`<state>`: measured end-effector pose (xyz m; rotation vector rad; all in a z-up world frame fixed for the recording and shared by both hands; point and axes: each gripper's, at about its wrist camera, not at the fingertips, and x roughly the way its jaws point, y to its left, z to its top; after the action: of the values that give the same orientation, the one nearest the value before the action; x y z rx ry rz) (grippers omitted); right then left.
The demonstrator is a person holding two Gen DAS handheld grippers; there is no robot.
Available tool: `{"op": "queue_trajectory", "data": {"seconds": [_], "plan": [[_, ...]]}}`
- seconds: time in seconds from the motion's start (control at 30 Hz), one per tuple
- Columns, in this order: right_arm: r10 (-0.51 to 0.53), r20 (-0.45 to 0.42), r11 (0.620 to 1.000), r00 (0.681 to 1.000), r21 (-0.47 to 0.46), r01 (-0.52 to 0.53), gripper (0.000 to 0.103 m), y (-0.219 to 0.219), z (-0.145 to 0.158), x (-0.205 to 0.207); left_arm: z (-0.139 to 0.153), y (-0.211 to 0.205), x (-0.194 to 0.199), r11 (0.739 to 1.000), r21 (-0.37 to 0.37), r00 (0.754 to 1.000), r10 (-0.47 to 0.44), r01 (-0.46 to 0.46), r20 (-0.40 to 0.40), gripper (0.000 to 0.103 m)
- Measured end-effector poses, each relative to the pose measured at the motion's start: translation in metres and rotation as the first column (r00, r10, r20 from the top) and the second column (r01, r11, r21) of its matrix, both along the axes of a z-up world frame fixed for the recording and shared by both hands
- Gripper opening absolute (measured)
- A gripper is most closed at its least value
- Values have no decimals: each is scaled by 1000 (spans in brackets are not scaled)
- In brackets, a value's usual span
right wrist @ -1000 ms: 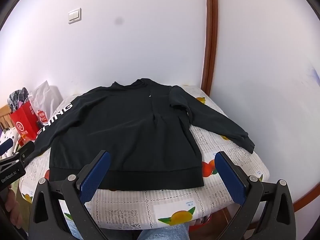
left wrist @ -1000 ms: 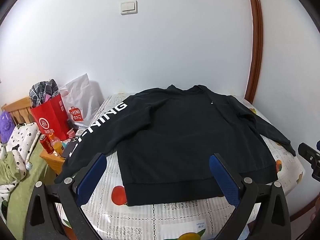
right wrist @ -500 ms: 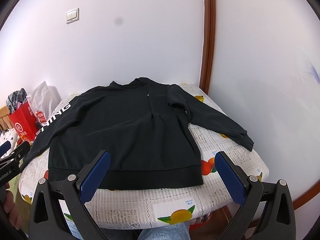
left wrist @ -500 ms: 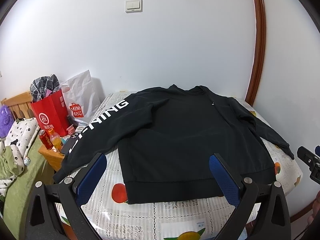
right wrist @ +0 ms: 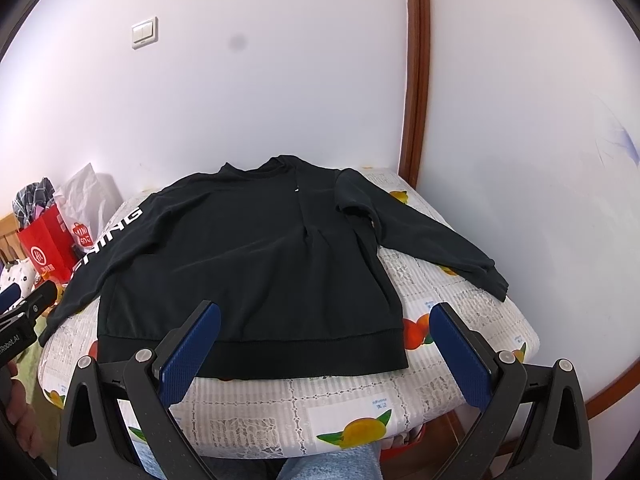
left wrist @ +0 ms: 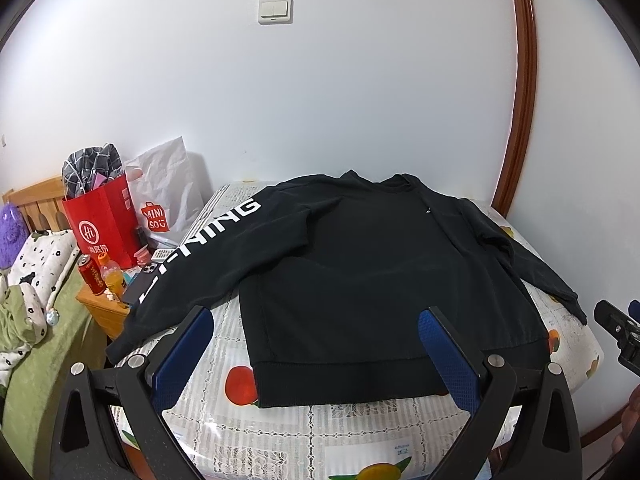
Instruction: Fold small clothes
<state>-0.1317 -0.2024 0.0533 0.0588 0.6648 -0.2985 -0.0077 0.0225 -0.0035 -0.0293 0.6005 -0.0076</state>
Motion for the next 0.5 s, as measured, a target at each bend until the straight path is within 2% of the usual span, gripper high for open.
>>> {"op": "queue_trajectory", "data": {"seconds": [0.5], "plan": [[-5, 2, 1000, 1000, 10, 5, 102, -1, 0, 2, 3, 0, 1, 1000, -4, 1000, -2, 2, 1, 103]]}}
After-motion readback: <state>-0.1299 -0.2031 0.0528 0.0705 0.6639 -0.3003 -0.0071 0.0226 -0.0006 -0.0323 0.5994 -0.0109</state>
